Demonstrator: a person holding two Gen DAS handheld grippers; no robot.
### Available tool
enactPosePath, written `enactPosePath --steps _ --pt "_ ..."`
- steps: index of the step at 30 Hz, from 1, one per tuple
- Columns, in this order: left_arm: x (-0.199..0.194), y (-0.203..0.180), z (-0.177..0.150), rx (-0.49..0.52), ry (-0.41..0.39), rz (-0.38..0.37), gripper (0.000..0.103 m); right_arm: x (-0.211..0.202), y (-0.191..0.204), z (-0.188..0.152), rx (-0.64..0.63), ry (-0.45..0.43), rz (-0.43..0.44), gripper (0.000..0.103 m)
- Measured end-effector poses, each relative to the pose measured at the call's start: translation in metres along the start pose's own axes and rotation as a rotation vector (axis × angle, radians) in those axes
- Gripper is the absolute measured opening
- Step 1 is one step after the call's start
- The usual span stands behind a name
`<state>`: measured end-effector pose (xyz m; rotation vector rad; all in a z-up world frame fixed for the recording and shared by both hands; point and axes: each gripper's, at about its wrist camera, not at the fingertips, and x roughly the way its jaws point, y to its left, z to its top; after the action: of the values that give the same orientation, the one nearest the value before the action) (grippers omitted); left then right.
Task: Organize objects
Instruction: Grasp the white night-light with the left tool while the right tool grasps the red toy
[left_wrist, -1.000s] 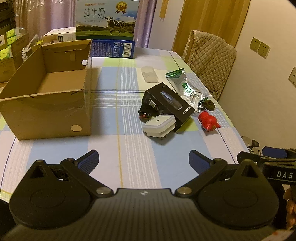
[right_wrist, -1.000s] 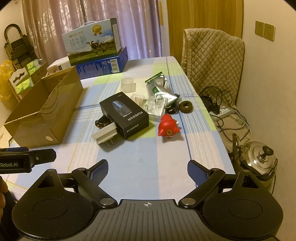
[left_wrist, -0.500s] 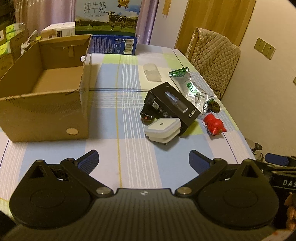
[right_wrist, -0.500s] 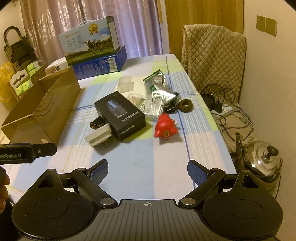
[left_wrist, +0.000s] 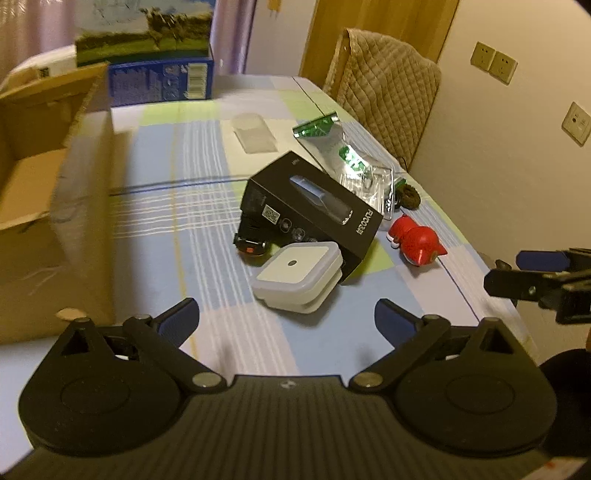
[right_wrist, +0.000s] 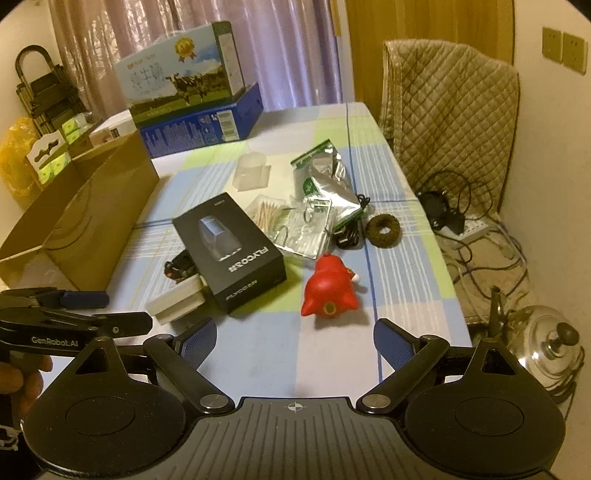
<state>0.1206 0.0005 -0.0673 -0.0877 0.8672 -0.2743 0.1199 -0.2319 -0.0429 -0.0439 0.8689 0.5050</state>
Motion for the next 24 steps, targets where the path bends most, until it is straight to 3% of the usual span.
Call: enactPosePath --steps 4,11,16,18,24 --pt "0.024 0.007 0.006 -0.005 0.014 -0.007 0.089 0.021 -0.008 0.008 0.004 0.036 -0.009 0.090" --pt "0.055 0.011 0.012 0.001 0.044 -0.051 0.087 0.049 -0.017 0.018 0.016 0.075 -0.007 0.089" --pt "0.071 0.011 0.015 0.014 0.062 -0.111 0.080 0.064 -0.021 0.022 0.022 0.091 -0.011 0.088" --pt "0.074 0.011 0.017 0.025 0.063 -0.123 0.074 0.069 -0.023 0.023 0.027 0.096 -0.011 0.085" --pt "0.072 0.015 0.016 0.032 0.083 -0.128 0.073 0.087 -0.024 0.023 0.029 0.115 -0.006 0.075"
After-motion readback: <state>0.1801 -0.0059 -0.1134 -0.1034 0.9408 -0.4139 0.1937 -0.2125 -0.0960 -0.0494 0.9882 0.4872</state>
